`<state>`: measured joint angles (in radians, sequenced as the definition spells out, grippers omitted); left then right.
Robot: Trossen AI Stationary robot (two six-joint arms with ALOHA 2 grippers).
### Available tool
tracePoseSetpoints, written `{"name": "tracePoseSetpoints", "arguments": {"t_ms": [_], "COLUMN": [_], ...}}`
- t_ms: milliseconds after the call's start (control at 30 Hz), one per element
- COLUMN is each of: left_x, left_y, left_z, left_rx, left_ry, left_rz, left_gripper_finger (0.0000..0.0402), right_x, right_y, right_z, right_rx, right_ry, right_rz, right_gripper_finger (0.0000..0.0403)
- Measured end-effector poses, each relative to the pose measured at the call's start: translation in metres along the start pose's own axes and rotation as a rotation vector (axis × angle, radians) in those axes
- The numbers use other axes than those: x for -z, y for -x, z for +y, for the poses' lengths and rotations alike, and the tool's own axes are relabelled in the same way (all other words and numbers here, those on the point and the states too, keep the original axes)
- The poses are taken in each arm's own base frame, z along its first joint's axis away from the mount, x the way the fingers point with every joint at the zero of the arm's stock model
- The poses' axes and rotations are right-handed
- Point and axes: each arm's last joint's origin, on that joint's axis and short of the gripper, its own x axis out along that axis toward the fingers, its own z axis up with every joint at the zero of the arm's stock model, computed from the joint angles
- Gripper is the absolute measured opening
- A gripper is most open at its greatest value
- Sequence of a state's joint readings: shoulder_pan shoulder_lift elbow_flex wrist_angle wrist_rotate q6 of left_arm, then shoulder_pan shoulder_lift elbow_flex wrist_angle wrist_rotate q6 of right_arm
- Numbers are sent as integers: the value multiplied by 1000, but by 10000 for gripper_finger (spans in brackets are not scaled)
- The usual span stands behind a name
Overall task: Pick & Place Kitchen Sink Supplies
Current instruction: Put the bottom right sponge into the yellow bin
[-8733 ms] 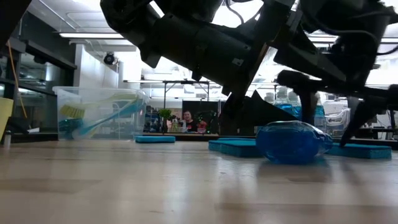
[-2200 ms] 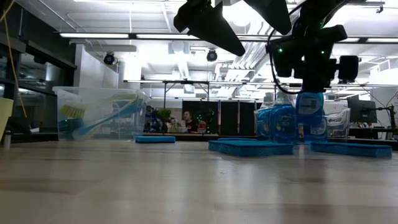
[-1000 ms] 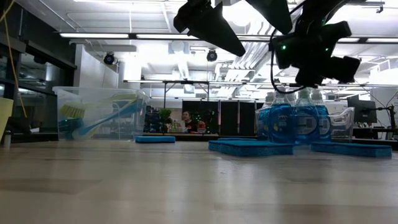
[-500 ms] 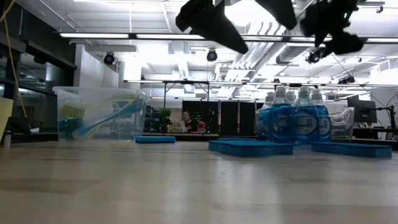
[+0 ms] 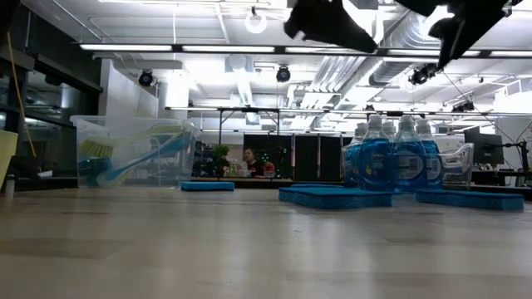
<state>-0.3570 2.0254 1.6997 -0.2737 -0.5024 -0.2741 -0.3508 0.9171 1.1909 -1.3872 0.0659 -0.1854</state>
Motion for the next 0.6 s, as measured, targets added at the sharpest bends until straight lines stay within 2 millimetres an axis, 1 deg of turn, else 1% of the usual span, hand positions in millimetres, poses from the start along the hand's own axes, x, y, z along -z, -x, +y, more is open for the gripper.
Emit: {"name": "tracePoseSetpoints", "arguments": {"t_ms": [67, 133, 300, 400, 467, 500, 533, 600], "left_x": [-4, -7, -15, -17, -17, -17, -18, -19], "left_y": [-6, -11, -24, -29, -30, -30, -29, -29], "left_z": [12, 24, 55, 65, 67, 67, 66, 65], "left_rx": [18, 29, 100, 167, 186, 191, 196, 203], "left_ry": [-12, -21, -15, -30, -41, -50, -63, -79], "left_rz": [8, 21, 44, 57, 59, 55, 46, 27], "left_gripper_finger": [385, 385, 385, 385, 385, 385, 385, 385], "right_x": [2, 6, 24, 35, 41, 41, 37, 30], "right_y": [-7, -16, -51, -75, -88, -89, -86, -83], "right_z": [4, 6, 15, 21, 25, 26, 26, 27], "right_rx": [-97, -151, -255, -272, -280, -278, -265, -254], "right_ry": [-15, -21, -1, 9, 9, 14, 24, 43], "right_rz": [15, 54, 192, 263, 292, 310, 306, 252], "right_gripper_finger": [206, 206, 206, 206, 206, 206, 206, 206]}}
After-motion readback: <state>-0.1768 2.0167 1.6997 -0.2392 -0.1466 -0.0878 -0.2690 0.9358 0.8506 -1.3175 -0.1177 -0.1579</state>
